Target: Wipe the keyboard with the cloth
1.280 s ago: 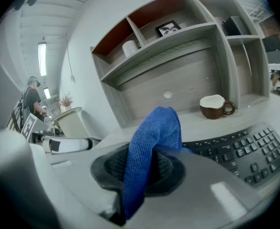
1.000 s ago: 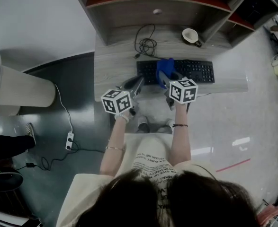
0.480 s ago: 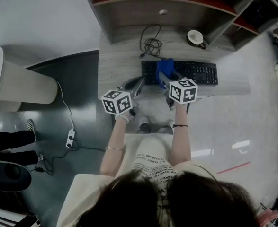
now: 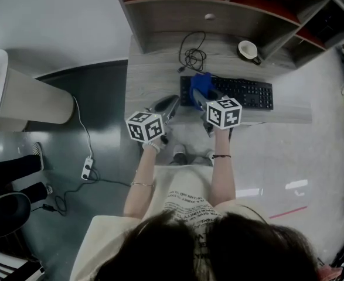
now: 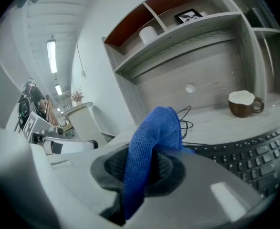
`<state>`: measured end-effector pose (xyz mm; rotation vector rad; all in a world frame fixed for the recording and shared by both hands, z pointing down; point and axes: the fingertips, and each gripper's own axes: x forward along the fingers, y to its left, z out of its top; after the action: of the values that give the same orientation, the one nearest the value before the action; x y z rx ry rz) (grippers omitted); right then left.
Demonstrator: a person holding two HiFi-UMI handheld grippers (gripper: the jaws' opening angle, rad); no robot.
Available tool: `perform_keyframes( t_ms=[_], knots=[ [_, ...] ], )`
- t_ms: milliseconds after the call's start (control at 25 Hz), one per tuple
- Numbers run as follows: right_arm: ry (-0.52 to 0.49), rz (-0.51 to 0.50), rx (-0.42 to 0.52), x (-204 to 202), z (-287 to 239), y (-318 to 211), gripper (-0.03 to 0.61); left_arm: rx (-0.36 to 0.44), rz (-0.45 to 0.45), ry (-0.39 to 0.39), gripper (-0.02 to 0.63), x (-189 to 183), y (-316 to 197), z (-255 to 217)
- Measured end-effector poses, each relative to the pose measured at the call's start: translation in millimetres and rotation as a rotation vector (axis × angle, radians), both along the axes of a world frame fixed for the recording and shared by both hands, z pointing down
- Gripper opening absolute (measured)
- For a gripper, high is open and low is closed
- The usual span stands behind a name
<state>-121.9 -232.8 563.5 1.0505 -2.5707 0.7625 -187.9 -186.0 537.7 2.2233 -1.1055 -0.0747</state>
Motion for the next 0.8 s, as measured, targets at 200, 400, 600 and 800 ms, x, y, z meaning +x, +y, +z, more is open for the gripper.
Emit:
perform_keyframes(
  t_ms=[200,400,600,800],
  knots=[
    [-0.006,-0.022,-0.002,-10.8,1.9,-1.3,0.058,-0.003,-0.016,-0.009,-0.012,-7.1,0.2,2.2],
    [-0.015,-0.046,-0.003,-19.6,0.7,-1.4,0.058,-0.005,-0.034,-0.015,-0.012,-12.4,0.6,2.6],
    [-0.020,-0.089,-0.003,-29.5,0.3,1.3,0.058,-0.005,-0.063,-0.027,-0.012,-16.8,1.4,2.9],
    [-0.031,-0.132,-0.008,-40.3,2.0,5.4,0.058,-0.005,-0.109,-0.045,-0.012,-23.1,3.2,1.9]
  ],
)
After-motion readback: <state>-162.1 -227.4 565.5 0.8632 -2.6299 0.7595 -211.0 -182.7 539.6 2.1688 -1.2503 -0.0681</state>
